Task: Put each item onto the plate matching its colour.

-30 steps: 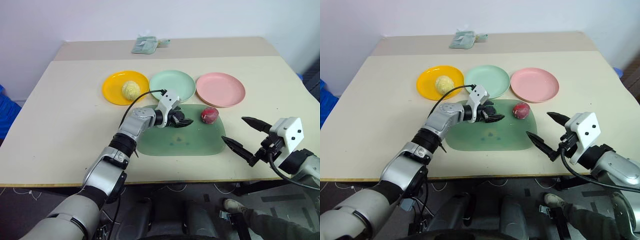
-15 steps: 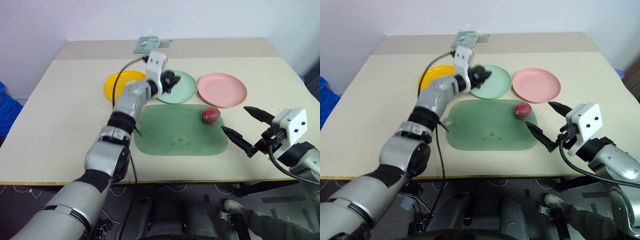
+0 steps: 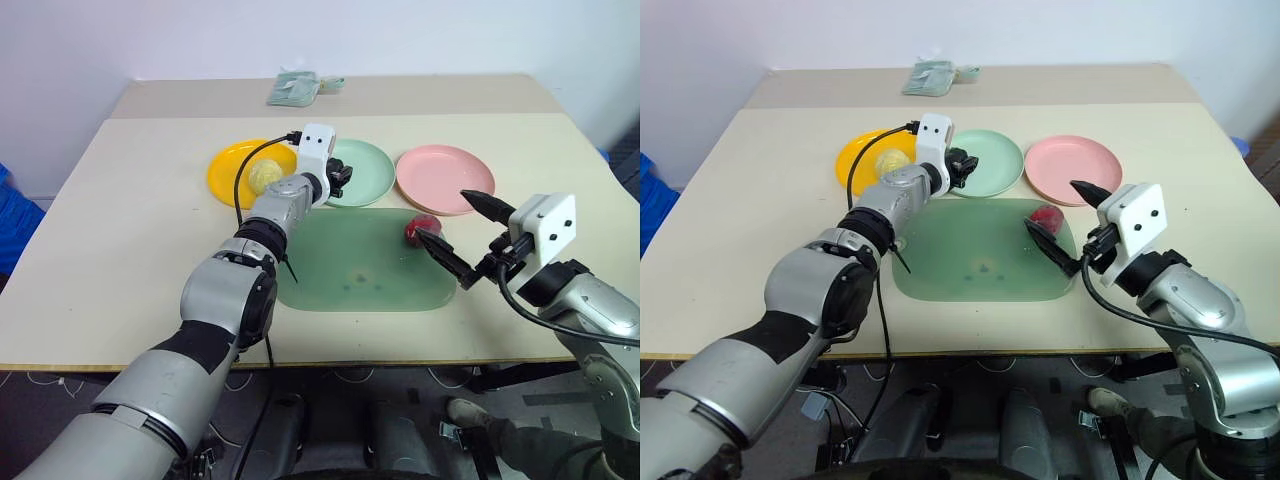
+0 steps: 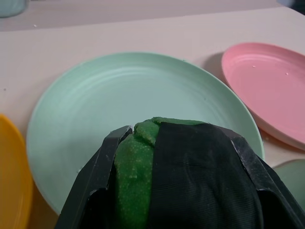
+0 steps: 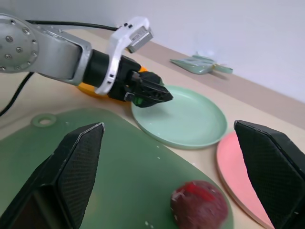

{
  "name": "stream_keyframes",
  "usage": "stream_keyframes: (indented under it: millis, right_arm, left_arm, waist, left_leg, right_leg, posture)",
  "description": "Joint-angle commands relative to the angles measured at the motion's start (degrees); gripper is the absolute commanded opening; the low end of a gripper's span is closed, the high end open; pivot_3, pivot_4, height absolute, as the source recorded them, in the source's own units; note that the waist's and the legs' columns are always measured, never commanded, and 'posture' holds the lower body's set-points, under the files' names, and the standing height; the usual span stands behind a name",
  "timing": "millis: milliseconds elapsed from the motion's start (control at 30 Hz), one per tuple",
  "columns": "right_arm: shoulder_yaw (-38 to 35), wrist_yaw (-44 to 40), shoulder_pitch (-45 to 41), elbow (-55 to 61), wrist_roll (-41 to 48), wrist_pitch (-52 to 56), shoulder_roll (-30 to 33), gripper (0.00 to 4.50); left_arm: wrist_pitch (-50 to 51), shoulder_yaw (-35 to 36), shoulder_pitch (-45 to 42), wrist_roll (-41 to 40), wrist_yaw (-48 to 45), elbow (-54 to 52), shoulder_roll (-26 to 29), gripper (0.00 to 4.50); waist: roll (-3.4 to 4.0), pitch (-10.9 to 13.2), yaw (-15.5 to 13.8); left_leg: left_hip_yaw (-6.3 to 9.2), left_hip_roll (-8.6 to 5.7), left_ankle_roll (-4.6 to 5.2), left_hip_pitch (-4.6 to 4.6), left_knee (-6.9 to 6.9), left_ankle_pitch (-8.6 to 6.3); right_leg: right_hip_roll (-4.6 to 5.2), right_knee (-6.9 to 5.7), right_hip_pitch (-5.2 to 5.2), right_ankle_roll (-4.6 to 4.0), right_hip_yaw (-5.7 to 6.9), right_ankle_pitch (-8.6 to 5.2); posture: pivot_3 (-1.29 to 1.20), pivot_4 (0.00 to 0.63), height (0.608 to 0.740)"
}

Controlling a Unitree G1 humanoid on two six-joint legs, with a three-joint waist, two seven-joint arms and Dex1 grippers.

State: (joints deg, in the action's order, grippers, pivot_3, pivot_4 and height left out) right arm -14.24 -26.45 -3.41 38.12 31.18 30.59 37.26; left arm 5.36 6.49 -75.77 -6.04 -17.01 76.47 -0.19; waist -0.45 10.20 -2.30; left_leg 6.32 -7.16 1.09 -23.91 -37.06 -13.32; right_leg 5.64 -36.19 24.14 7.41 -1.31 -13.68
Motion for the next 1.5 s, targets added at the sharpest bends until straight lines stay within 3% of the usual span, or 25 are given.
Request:
stream_keyframes:
  millis: [33,67,133,167,333,467,533,667,700,767,867,1033,1200,1500]
  right_arm:
    - [-0.4,0.4,-0.5,1.4,-0.4,-0.6,-0.3,4.50]
    - [-0.4,0.3,-0.5,1.3,-0.4,-0.6,-0.3,4.50]
    - [-0.6,0.0,-0.5,0.8,-0.6,-0.9,-0.3,4.50]
    - [-0.6,-0.3,-0.6,0.4,-0.6,-1.1,-0.3,4.50]
    - [-0.3,-0.9,-1.5,-0.7,-0.9,-1.3,-0.2,4.50]
    - [1.7,-1.6,-3.8,-2.5,-1.6,-1.0,-0.2,4.50]
    - [2.9,-1.9,-5.4,-4.4,-2.4,-1.2,-0.3,4.50]
    - [5.3,-3.2,-8.6,-9.5,-3.6,-1.5,-0.4,4.50]
    - [6.0,-3.9,-9.7,-12.1,-4.3,-2.0,-0.5,4.50]
    - [6.7,-5.1,-11.5,-16.3,-5.4,-3.2,-0.7,4.50]
    - [8.3,-7.3,-14.5,-23.1,-7.4,-6.0,-1.3,4.50]
    - [10.5,-11.6,-18.6,-33.2,-10.0,-11.2,-3.0,4.50]
    - [12.1,-15.8,-22.2,-44.1,-12.2,-16.9,-4.4,4.50]
    - [12.7,-19.8,-25.0,-55.3,-15.2,-23.0,-5.2,4.50]
  left_arm:
    - [-1.3,1.0,-2.3,0.9,0.3,-0.3,-0.5,2.95]
    - [-1.2,1.1,-2.2,1.0,0.3,-0.3,-0.5,3.24]
    - [-1.3,1.1,-2.1,1.3,0.5,-0.3,-0.5,4.31]
    - [-1.4,1.3,-2.1,1.2,0.6,-0.4,-0.5,4.42]
    - [-3.3,2.2,-2.3,1.0,0.2,-1.2,-0.2,4.42]
    - [-5.2,2.0,1.3,-0.6,-8.4,-8.9,2.5,4.42]
    - [-4.7,0.3,7.9,-1.3,-15.3,-19.4,4.4,4.42]
    - [12.3,-2.0,30.6,-10.3,-27.0,-60.4,13.8,4.42]
    - [16.4,-0.6,37.0,-14.4,-30.3,-70.4,18.3,4.42]
    - [22.4,3.0,45.6,-21.3,-34.1,-83.2,25.0,4.42]
    - [27.0,9.8,55.7,-29.7,-39.6,-93.6,34.2,4.42]
    - [29.2,18.6,66.3,-38.7,-46.1,-100.1,42.7,4.42]
    - [30.1,25.4,74.7,-45.4,-53.1,-104.2,48.9,4.42]
    - [32.9,27.9,78.3,-52.1,-53.3,-108.4,53.5,4.42]
  waist:
    - [0.00,0.0,0.1]
    - [0.00,0.0,0.1]
    - [0.01,0.0,0.1]
    - [0.01,0.0,0.1]
    - [0.01,0.0,0.1]
    - [0.03,0.0,0.3]
    - [0.09,-0.1,0.6]
    - [0.22,-0.1,3.4]
    - [0.20,-0.1,3.5]
    - [0.17,-0.1,4.1]
    - [0.19,-0.1,3.3]
    - [0.30,-0.1,1.6]
    - [0.28,-0.1,1.6]
    - [0.34,-0.1,1.9]
  left_leg:
    - [0.00,0.00,0.00,0.00,0.00,0.00]
    - [0.00,0.00,0.01,0.00,0.00,0.00]
    - [0.00,0.00,0.00,0.00,0.00,0.00]
    - [0.00,0.00,0.00,0.00,0.01,0.00]
    - [-0.01,0.00,0.00,0.00,0.00,0.00]
    - [-0.02,0.00,0.00,-0.01,0.00,0.00]
    - [-0.04,0.01,-0.23,-0.01,0.02,0.14]
    - [-0.17,0.10,-0.33,0.02,0.11,0.14]
    - [-0.17,0.10,-0.35,0.03,0.15,0.13]
    - [-0.14,0.15,-0.42,-0.04,0.11,0.08]
    - [-0.08,0.17,-0.44,-0.06,0.05,0.06]
    - [-0.05,0.12,0.00,0.50,0.05,-0.24]
    - [-0.07,0.11,0.02,0.50,0.09,-0.25]
    - [-0.08,0.14,-0.02,0.50,0.18,-0.24]
  right_leg:
    - [0.00,0.00,0.00,0.00,0.00,0.00]
    - [0.00,0.00,0.00,0.01,0.00,0.00]
    - [-0.01,-0.02,0.03,0.01,0.00,0.01]
    - [-0.01,-0.02,0.03,0.01,-0.01,0.01]
    - [-0.01,-0.03,0.04,0.00,-0.01,0.01]
    - [-0.01,-0.04,0.06,0.00,-0.02,0.01]
    - [-0.01,-0.05,0.10,-0.01,-0.04,0.02]
    - [-0.03,-0.07,0.23,-0.03,-0.28,0.02]
    - [0.00,-0.14,0.29,-0.04,-0.34,0.01]
    - [-0.05,-0.14,0.44,-0.06,-0.38,0.01]
    - [-0.06,-0.14,0.42,-0.13,-0.35,0.02]
    - [-0.05,0.09,-0.06,-0.31,-0.20,-0.01]
    - [-0.04,0.10,-0.05,-0.34,-0.20,-0.03]
    - [-0.05,0.08,0.03,-0.35,-0.22,-0.04]
  posture:
    - [0.00,0.150,0.740]
    - [0.00,0.150,0.740]
    - [0.00,0.150,0.740]
    - [0.00,0.150,0.740]
    - [0.00,0.150,0.740]
    - [0.00,0.150,0.740]
    - [0.00,0.150,0.740]
    - [0.00,0.150,0.740]
    - [0.00,0.150,0.740]
    - [0.00,0.150,0.740]
    - [0.00,0.150,0.740]
    - [0.00,0.150,0.740]
    - [0.00,0.150,0.740]
    - [0.00,0.150,0.740]
